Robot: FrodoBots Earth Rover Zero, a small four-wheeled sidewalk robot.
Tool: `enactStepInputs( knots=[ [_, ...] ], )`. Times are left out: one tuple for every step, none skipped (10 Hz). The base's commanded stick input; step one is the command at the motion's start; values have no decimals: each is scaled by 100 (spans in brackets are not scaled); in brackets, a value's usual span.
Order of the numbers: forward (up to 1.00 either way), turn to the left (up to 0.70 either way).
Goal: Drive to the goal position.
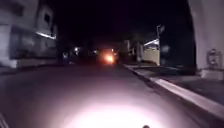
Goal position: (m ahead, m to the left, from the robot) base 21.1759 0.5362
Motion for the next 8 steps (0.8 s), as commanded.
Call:
enactStepInputs(
  knots=[
    [70, 15],
    [70, 0],
    [70, 0],
    [70, 0],
    [70, 0],
    [70, 0],
    [70, 0],
    [70, 0]
  ],
)
